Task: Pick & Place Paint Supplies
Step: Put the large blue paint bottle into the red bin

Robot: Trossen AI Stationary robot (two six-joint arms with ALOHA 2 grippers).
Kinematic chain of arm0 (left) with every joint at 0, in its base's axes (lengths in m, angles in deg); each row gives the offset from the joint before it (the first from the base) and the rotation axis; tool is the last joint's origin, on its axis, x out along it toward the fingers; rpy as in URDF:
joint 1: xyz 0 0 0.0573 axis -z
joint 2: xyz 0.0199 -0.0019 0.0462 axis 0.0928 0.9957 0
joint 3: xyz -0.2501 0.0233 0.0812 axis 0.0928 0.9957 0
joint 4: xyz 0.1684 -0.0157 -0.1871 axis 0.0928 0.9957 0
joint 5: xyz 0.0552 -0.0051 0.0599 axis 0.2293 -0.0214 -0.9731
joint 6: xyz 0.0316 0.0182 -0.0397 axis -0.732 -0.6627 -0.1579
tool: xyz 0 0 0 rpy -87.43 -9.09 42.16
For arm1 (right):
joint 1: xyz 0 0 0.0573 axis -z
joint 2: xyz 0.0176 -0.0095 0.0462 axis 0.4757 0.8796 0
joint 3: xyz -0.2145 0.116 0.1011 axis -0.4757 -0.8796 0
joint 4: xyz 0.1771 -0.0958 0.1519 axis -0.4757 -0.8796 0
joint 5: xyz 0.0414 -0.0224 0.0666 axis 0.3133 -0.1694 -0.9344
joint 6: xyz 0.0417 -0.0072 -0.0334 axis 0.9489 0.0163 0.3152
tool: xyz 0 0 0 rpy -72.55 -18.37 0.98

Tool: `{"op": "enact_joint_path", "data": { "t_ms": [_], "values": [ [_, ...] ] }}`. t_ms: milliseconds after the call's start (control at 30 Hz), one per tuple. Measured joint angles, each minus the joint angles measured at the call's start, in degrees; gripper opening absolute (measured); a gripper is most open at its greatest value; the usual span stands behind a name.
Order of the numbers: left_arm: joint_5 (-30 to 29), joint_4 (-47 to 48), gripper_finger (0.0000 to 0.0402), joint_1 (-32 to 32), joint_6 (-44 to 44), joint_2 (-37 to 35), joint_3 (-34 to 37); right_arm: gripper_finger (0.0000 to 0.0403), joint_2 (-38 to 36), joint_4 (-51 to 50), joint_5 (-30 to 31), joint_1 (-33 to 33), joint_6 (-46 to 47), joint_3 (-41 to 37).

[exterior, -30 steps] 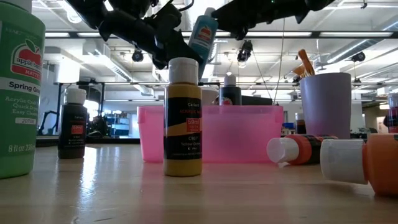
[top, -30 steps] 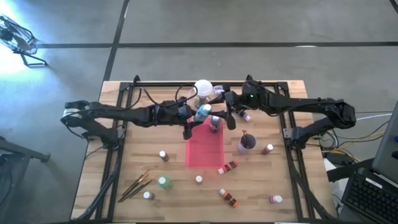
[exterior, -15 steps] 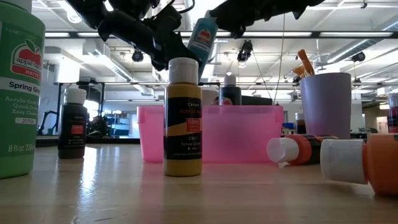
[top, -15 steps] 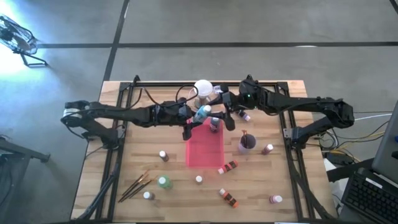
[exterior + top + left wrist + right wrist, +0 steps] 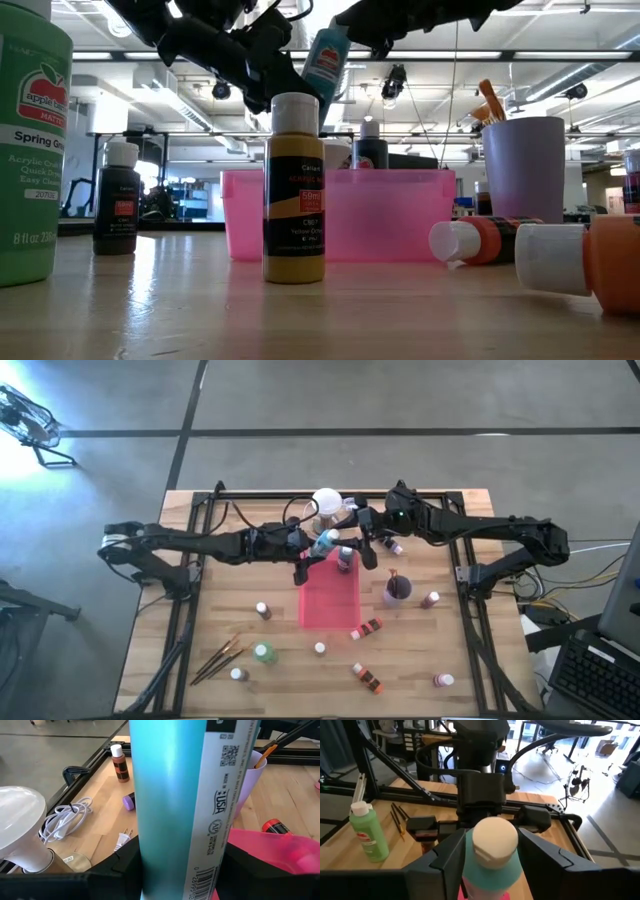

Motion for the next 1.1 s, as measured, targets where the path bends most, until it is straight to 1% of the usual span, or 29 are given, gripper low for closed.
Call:
{"op": "enact_joint_path", "data": {
  "t_ms": [233,400,733,867,967,1033,1100],
  "values": [
    [0.00,-0.22,0.0186,0.00,0.00,0.04,0.00,0.0173,2.52,3.17,0.02,-0.56,-0.61,-0.04],
    [0.00,0.19,0.0186,0.00,-0.02,0.04,0.00,0.0174,2.53,3.65,0.08,-0.56,-1.14,-0.07],
    [0.01,0.51,0.0186,-0.01,-0.13,0.04,0.00,0.0115,1.75,2.81,0.13,-0.54,-1.27,-0.07],
    [0.01,0.70,0.0186,-0.02,-0.12,0.04,0.00,0.0115,1.75,2.14,0.14,-0.54,-1.31,-0.07],
    [0.02,0.65,0.0186,-0.02,-0.09,0.04,0.00,0.0129,1.75,2.13,0.21,-0.54,-1.34,-0.04],
    [0.02,0.65,0.0186,-0.02,-0.03,0.04,0.00,0.0132,1.75,2.10,0.99,-0.54,-1.46,-0.04],
    [0.00,0.73,0.0186,-0.02,-0.11,0.04,-0.02,0.0126,1.75,2.00,2.22,-0.56,-1.46,-0.04]
  ]
}}
